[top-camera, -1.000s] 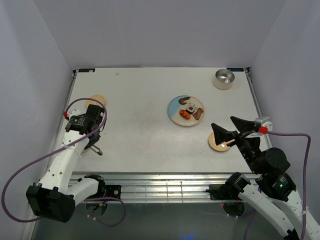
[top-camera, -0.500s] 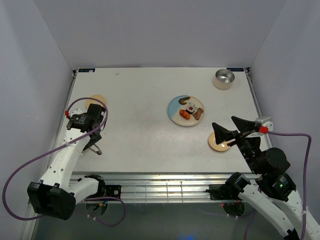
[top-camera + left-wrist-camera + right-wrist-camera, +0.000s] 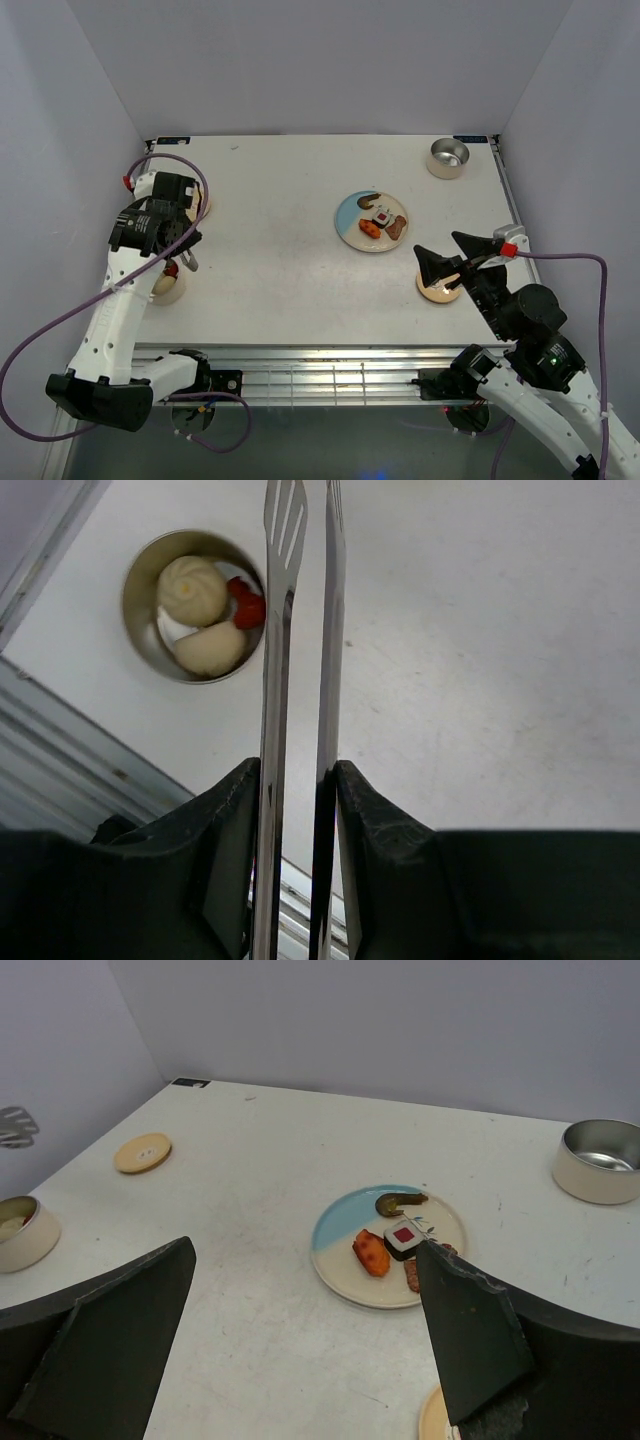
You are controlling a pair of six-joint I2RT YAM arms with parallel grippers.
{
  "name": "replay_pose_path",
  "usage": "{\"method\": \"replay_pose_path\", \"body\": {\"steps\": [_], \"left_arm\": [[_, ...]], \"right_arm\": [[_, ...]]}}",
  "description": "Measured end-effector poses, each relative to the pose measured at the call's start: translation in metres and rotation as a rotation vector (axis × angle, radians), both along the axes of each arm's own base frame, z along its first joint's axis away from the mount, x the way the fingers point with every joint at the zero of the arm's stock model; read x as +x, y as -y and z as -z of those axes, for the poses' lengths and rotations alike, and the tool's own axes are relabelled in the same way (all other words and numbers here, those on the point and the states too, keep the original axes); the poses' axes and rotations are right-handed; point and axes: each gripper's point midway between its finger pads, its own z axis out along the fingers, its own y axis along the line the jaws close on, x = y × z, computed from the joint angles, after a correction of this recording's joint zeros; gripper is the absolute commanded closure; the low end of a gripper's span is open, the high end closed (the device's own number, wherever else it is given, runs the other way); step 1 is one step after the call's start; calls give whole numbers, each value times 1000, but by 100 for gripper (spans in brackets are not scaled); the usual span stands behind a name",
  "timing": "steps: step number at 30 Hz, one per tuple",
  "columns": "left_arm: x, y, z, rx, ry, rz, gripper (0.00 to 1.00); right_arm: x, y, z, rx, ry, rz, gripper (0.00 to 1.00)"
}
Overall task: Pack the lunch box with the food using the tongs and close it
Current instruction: Pick up the fake food from the plate.
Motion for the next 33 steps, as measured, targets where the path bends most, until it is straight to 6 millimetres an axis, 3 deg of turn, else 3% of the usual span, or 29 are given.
{"method": "replay_pose_path", "body": {"steps": [4,10,16,23,27,30,33], "left_arm": [[21,25,-13,-89,74,133,60],[46,67,-16,-181,162,321,60],[52,114,8,-215,186,493,59],[53,215,57,-181,83,780,56],[50,257,88,-139,11,883,56],[56,273,92,-138,22,909,55],[69,287,80,-146,78,928,53]], "right_arm": [[1,-12,4,-24,-23,-49,4],[8,-35,21,-99,-102,-119,4],[7,-43,34,-130,-161,-153,3],[5,-37,26,-85,-174,-127,3],[3,-25,27,-70,-171,-82,3],[2,-19,28,-66,-163,-58,3],[2,-17,29,-73,-160,-53,3]]}}
